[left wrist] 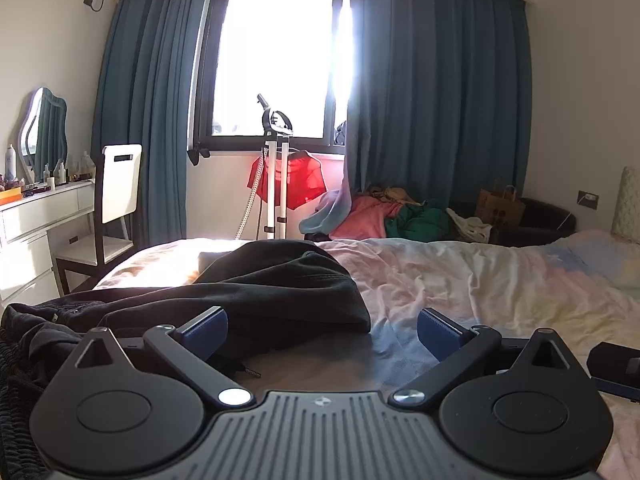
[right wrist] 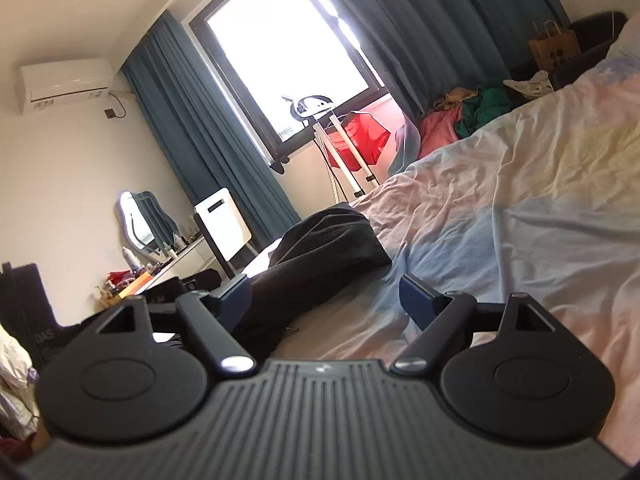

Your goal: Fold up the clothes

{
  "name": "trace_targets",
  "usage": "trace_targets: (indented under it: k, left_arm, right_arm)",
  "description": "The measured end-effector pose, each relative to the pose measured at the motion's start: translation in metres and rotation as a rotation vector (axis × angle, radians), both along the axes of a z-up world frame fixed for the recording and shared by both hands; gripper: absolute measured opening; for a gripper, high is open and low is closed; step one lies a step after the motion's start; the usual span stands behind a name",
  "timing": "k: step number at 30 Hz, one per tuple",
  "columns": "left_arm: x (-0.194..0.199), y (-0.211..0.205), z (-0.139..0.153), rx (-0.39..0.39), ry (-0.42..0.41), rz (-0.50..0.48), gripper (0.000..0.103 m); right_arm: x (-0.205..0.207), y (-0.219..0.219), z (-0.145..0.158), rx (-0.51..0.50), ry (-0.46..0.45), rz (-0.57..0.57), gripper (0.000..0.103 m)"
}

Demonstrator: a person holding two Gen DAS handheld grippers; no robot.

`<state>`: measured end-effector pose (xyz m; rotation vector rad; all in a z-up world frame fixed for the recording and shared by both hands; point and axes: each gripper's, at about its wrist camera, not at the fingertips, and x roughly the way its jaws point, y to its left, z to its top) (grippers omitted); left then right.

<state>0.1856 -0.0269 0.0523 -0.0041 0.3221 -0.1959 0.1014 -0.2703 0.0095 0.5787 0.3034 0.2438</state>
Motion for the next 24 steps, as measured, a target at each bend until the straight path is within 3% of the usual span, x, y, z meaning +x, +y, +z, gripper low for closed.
trace_targets:
  k: [3, 6, 10, 13, 15, 17, 20, 24]
  left_arm:
    - [0.004, 0.011, -0.013, -0.034, -0.008, 0.023, 0.102]
    - [0.002, 0.03, -0.02, -0.075, -0.031, 0.072, 0.102]
    - [0.012, 0.063, -0.023, -0.113, -0.043, 0.142, 0.102]
    - [0.03, 0.093, -0.03, -0.196, 0.015, 0.17, 0.102]
    - [0.042, 0.118, -0.04, -0.265, 0.063, 0.176, 0.102]
    - [0.052, 0.139, -0.053, -0.282, 0.105, 0.234, 0.102]
    - [0.068, 0.174, -0.074, -0.391, 0.174, 0.288, 0.102]
    - [0.083, 0.191, -0.089, -0.434, 0.174, 0.296, 0.103]
  right_arm:
    - [0.009, -0.008, -0.015, 0.105, 0.067, 0.005, 0.084]
    - [0.037, -0.014, -0.033, 0.302, 0.164, 0.043, 0.084]
    - [0.105, 0.01, -0.057, 0.511, 0.292, 0.132, 0.084]
    - [0.17, 0.043, -0.085, 0.687, 0.347, 0.189, 0.084]
    - [0.213, 0.065, -0.103, 0.741, 0.38, 0.191, 0.084]
    - [0.254, 0.084, -0.121, 0.783, 0.403, 0.177, 0.084]
    - [0.308, 0.102, -0.143, 0.837, 0.397, 0.117, 0.084]
    - [0.362, 0.11, -0.169, 0.876, 0.391, 0.019, 0.082]
